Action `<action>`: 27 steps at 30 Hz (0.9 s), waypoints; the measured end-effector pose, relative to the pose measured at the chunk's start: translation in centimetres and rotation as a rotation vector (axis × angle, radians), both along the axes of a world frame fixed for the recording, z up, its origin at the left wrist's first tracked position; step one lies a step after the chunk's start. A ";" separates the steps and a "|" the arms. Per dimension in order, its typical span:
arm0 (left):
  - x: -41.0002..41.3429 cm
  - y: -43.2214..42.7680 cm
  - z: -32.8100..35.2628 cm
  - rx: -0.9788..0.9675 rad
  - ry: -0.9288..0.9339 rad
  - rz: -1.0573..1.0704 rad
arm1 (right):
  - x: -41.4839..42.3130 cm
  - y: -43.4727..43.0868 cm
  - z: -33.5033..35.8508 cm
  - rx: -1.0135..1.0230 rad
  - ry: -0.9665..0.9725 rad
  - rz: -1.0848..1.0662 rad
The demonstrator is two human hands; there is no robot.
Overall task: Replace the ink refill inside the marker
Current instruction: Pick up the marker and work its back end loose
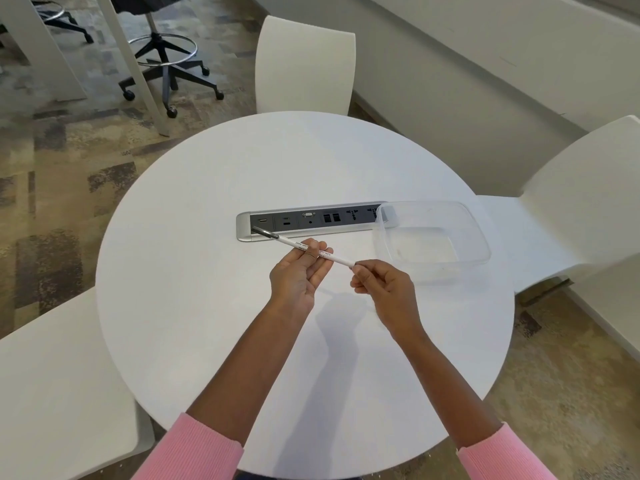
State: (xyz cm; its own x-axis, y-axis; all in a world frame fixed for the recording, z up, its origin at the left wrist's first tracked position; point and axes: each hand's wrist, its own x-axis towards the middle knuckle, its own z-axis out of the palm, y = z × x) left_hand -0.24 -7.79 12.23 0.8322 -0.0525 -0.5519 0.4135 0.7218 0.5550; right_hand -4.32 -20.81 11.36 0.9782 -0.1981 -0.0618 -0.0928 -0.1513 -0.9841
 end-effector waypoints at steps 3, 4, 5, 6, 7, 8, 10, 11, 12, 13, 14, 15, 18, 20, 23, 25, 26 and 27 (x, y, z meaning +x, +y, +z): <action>0.0 0.1 0.0 0.002 -0.002 0.003 | -0.2 -0.3 0.0 -0.010 -0.007 -0.012; 0.0 0.2 0.0 0.006 -0.003 0.004 | -0.2 -0.3 0.2 0.065 0.030 -0.008; 0.1 0.2 0.0 0.012 -0.004 0.005 | -0.1 -0.3 0.3 0.159 0.078 -0.004; 0.1 0.3 0.0 0.017 -0.005 0.004 | -0.1 -0.3 0.5 0.249 0.130 -0.003; 0.0 0.3 0.0 0.020 -0.006 0.002 | 0.0 -0.2 0.6 0.312 0.170 -0.008; 0.0 0.2 0.0 0.021 -0.006 -0.002 | 0.0 -0.1 0.6 0.344 0.199 -0.011; -0.1 0.2 -0.1 0.020 -0.005 -0.005 | 0.1 -0.1 0.6 0.340 0.215 -0.007; -0.1 0.2 -0.1 0.021 -0.005 -0.005 | 0.1 -0.2 0.6 0.323 0.208 -0.001; -0.1 0.2 -0.1 0.024 -0.005 -0.005 | 0.1 -0.2 0.6 0.305 0.193 0.004; 0.0 0.2 -0.1 0.025 -0.006 -0.005 | 0.1 -0.3 0.7 0.277 0.164 0.007; 0.0 0.2 -0.1 0.026 -0.005 -0.004 | 0.1 -0.3 0.7 0.241 0.126 0.009; 0.1 0.3 -0.1 0.025 -0.003 -0.002 | 0.1 -0.4 0.6 0.191 0.078 0.009; 0.2 0.2 0.1 0.016 0.004 -0.004 | -0.2 -0.4 0.5 -0.024 -0.062 0.013; 0.2 0.2 0.1 0.006 0.007 -0.007 | -0.3 -0.5 0.4 -0.154 -0.122 0.013; 0.2 0.3 0.1 0.001 0.010 -0.008 | -0.1 -0.7 0.6 -0.168 -0.102 0.007; 0.3 0.3 0.2 0.004 0.005 -0.006 | 0.1 -0.5 1.0 -0.025 0.016 0.011; 0.3 0.3 0.2 0.009 0.004 -0.007 | 0.2 -0.3 1.2 0.087 0.089 0.016; 0.3 0.3 0.2 0.016 0.003 -0.010 | 0.3 -0.2 1.3 0.170 0.145 0.016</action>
